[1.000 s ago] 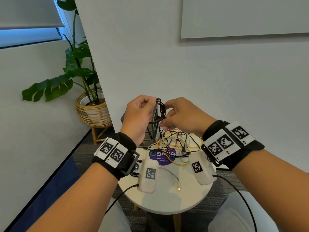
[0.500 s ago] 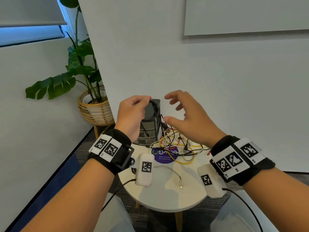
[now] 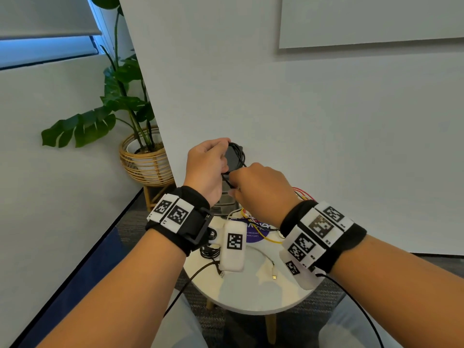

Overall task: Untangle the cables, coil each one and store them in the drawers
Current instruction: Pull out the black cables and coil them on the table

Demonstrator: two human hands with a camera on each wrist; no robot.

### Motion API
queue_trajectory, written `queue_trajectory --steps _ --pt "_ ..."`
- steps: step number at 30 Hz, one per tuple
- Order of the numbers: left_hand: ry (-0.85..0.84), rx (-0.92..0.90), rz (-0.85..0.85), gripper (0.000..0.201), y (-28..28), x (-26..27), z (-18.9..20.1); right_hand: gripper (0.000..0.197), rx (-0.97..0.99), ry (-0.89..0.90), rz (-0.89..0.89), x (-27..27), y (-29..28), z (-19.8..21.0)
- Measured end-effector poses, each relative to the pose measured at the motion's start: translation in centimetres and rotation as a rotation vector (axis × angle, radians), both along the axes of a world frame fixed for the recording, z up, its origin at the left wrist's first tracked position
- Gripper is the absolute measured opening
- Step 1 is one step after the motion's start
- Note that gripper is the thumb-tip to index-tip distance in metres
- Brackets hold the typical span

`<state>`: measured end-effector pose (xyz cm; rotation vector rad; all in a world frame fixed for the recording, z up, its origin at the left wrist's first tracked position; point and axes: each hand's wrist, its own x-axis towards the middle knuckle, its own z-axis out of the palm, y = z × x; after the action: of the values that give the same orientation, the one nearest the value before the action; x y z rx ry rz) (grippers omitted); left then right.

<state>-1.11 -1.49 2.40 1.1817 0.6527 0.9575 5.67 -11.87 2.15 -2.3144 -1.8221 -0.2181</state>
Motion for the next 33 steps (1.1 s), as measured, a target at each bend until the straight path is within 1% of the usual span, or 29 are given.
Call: queue_trajectory --steps 3,5,10,12,15,17,20,23,25,26,30,32,33 --pt "-0.023 -0.028 -0.01 0.015 0.0 0.0 -0.1 0.019 0.028 0.031 -0.006 0.0 0.0 -0.3" --pt "-0.033 -0.062 -0.003 0.014 0.3 0.0 -0.1 0.014 0.011 0.026 0.009 0.0 -0.3 -0.1" --pt "-0.053 -0.154 0.019 0.008 2.2 -0.8 -0.1 0.017 -0.068 -0.062 0.049 0.3 -2.6 0.4" --pt "-0.021 -0.136 0.011 0.008 2.1 -0.9 -0.3 0.017 -0.072 -0.11 0.041 0.6 -3.2 1.1" --pt "0.032 -0.067 0.002 0.013 1.6 -0.5 -0.6 0.015 0.001 -0.213 0.023 1.5 -3.4 2.5" --pt "0.065 -0.023 0.0 0.014 1.3 -0.2 -0.6 0.018 0.039 -0.258 0.018 1.9 -3.2 3.2" --pt "0.112 0.041 -0.008 0.016 1.1 0.0 -0.7 0.019 0.065 -0.296 0.104 2.2 -2.4 3.7" --pt "0.139 0.075 -0.025 0.02 0.5 0.5 -0.7 0.029 0.201 -0.222 0.272 3.1 -1.2 3.8" --pt "0.149 0.08 -0.034 0.021 0.3 0.5 -0.7 0.027 0.2 -0.138 0.317 3.3 -0.8 3.7" --pt "0.146 0.078 -0.034 0.021 0.3 0.4 -0.7 0.026 0.203 -0.066 0.325 3.4 -0.8 3.6" --pt "0.095 0.032 -0.025 0.019 1.0 -0.1 -0.8 0.022 0.322 0.299 0.259 3.5 -1.5 1.6" --pt "0.029 -0.044 -0.015 0.017 1.4 -0.3 -0.7 0.017 0.375 0.453 0.164 3.4 -1.8 0.2" --pt "-0.011 -0.089 -0.015 0.016 1.6 -0.3 -0.6 0.014 0.36 0.494 0.104 3.4 -1.9 -0.4"
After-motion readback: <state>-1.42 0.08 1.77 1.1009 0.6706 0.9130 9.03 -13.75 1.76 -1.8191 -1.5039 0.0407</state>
